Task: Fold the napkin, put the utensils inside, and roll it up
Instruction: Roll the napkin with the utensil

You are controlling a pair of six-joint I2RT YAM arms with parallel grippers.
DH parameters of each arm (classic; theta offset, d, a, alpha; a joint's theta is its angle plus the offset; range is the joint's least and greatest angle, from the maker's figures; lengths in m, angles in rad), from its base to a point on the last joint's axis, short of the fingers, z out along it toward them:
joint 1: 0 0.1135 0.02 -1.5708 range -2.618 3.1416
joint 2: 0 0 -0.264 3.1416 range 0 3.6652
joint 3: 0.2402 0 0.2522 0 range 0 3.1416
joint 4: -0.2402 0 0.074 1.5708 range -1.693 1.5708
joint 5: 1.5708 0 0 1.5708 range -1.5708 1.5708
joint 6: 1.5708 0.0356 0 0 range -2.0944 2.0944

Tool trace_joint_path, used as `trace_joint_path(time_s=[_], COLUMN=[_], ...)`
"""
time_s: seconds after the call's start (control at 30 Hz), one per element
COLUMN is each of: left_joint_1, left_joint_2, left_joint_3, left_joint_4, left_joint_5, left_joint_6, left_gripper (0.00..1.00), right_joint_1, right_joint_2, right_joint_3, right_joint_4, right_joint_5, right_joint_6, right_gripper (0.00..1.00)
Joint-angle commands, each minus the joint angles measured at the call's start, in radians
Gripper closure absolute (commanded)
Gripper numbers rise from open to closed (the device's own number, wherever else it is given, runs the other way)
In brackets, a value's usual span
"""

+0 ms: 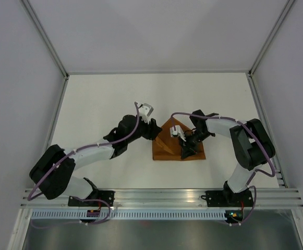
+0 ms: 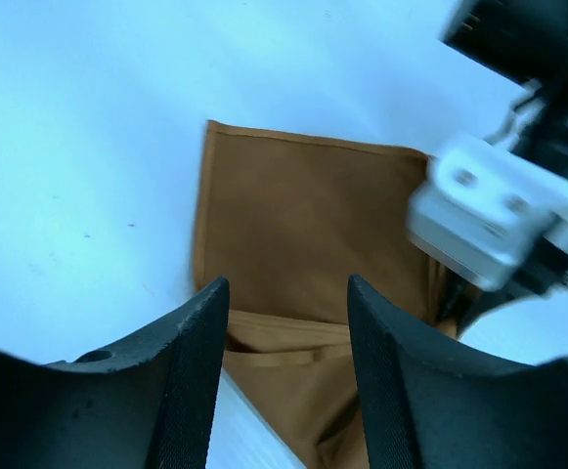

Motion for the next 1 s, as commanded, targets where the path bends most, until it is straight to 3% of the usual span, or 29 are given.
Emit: trace_joint_path(time_s=[0.0, 0.23, 0.43, 0.67, 0.97], left_joint_1=[-0.124, -0.381, -0.539, -0.601, -0.6], left_joint_2=[-0.067, -0.043, 0.072, 0.247, 0.313], left_joint_3=[-0.084, -0.113, -0.053, 0.02, 0.049], left_joint_4=[0.2, 0.192, 0.085, 0.033, 0.048], left_joint_5=[-0.205, -0.374, -0.422, -0.399, -0.368], left_joint_6=[0.207, 0.509, 0.642, 0.729, 0.781], left_gripper=[0.42, 0.4, 0.4, 0.4, 0.4], right_joint_1=[0.001, -0.016, -0.033, -0.042, -0.048], right_joint_2=[0.09, 0.154, 0.188, 0.205, 0.214], right_joint_3=[-0.026, 0.017, 0.046, 0.058, 0.064], right_joint_4=[-0.047, -0.062, -0.085, -0.09, -0.094], right_joint_5=[0.09, 0.087, 0.078, 0.071, 0.07], right_joint_6=[-0.064, -0.049, -0.057, -0.051, -0.046], right_gripper=[1.0, 0.99, 1.0, 1.0, 1.0])
